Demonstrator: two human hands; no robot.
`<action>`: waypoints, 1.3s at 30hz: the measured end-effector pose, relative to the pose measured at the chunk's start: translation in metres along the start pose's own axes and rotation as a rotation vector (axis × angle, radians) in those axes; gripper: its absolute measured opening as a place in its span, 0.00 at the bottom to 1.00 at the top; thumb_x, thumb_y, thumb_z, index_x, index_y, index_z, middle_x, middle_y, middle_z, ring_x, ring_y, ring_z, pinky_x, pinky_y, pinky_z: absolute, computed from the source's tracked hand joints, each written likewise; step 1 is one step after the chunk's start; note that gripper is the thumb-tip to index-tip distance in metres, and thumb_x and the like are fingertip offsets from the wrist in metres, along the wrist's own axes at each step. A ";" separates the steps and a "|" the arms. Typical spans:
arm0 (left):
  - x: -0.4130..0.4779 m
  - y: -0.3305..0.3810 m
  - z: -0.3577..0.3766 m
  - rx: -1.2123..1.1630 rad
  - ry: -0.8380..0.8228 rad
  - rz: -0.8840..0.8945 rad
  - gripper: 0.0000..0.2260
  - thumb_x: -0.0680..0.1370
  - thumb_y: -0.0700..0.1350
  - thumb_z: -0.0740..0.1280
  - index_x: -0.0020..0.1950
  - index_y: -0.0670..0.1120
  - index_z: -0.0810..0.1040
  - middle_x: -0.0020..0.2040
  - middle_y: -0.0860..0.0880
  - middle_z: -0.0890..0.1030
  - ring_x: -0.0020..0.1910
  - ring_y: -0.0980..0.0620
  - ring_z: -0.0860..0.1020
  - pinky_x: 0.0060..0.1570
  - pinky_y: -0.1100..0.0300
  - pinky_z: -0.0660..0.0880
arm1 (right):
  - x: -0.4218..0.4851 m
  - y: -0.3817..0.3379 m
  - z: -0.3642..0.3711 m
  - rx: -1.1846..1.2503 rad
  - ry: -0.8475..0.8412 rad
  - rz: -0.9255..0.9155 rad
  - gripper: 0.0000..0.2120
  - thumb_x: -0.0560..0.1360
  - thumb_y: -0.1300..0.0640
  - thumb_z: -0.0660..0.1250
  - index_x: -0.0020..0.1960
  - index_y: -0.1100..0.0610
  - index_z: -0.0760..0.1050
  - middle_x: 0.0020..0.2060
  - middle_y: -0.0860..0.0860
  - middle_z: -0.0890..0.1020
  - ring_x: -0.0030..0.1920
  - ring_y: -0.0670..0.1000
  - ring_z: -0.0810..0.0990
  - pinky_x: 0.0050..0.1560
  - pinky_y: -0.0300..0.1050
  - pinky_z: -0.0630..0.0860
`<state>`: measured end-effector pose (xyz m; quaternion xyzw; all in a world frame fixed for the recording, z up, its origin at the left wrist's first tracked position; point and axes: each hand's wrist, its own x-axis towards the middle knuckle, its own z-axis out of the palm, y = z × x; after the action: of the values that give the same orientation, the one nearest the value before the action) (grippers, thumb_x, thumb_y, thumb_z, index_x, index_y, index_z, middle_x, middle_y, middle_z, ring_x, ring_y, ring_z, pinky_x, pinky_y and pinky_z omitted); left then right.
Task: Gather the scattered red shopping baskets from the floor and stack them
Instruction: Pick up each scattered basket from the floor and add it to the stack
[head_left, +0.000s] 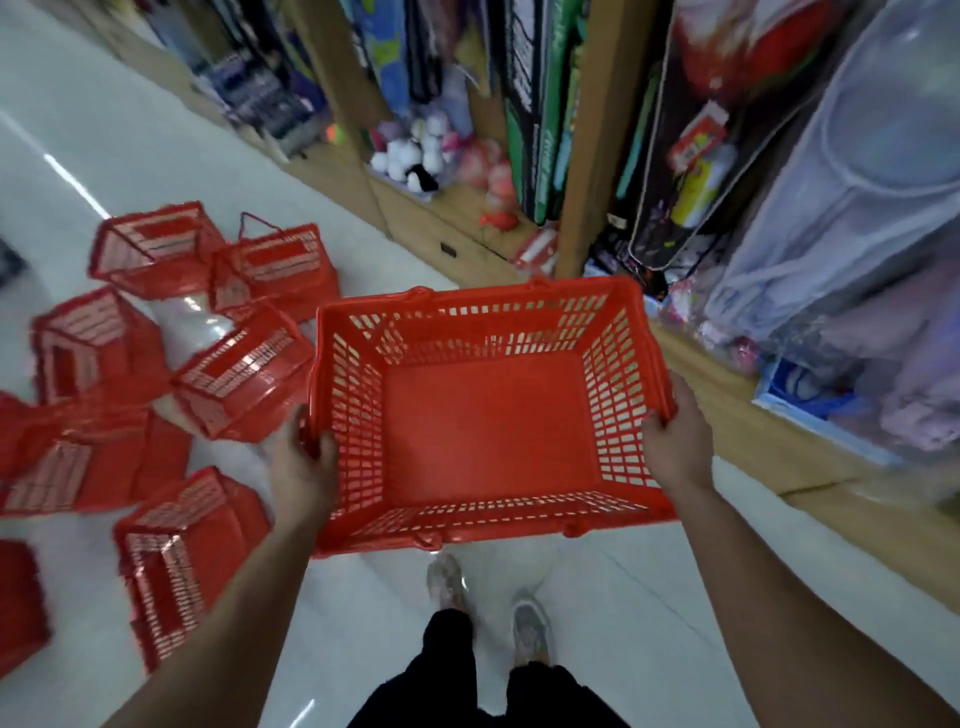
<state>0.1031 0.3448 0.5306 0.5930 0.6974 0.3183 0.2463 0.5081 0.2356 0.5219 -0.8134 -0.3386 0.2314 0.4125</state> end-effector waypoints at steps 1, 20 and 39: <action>-0.011 -0.005 -0.024 -0.006 0.049 -0.043 0.20 0.78 0.40 0.67 0.71 0.46 0.73 0.60 0.43 0.81 0.56 0.43 0.79 0.58 0.50 0.73 | -0.004 -0.018 0.005 0.000 -0.044 -0.039 0.26 0.76 0.62 0.60 0.69 0.40 0.67 0.52 0.39 0.78 0.48 0.36 0.73 0.55 0.40 0.69; -0.244 -0.236 -0.365 -0.106 0.832 -0.666 0.20 0.79 0.46 0.66 0.71 0.51 0.71 0.55 0.52 0.82 0.47 0.53 0.79 0.49 0.56 0.75 | -0.267 -0.284 0.296 -0.079 -0.739 -0.623 0.26 0.75 0.66 0.64 0.73 0.58 0.71 0.63 0.56 0.80 0.62 0.57 0.78 0.63 0.46 0.72; -0.262 -0.497 -0.647 -0.168 1.093 -0.888 0.20 0.79 0.50 0.66 0.71 0.58 0.67 0.53 0.53 0.81 0.45 0.53 0.83 0.44 0.49 0.82 | -0.578 -0.457 0.628 -0.075 -0.994 -0.820 0.26 0.75 0.59 0.64 0.73 0.50 0.70 0.63 0.47 0.80 0.62 0.51 0.77 0.65 0.49 0.73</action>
<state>-0.6505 -0.0580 0.5937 -0.0131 0.8702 0.4924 0.0126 -0.4517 0.3268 0.6088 -0.4275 -0.7806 0.3921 0.2326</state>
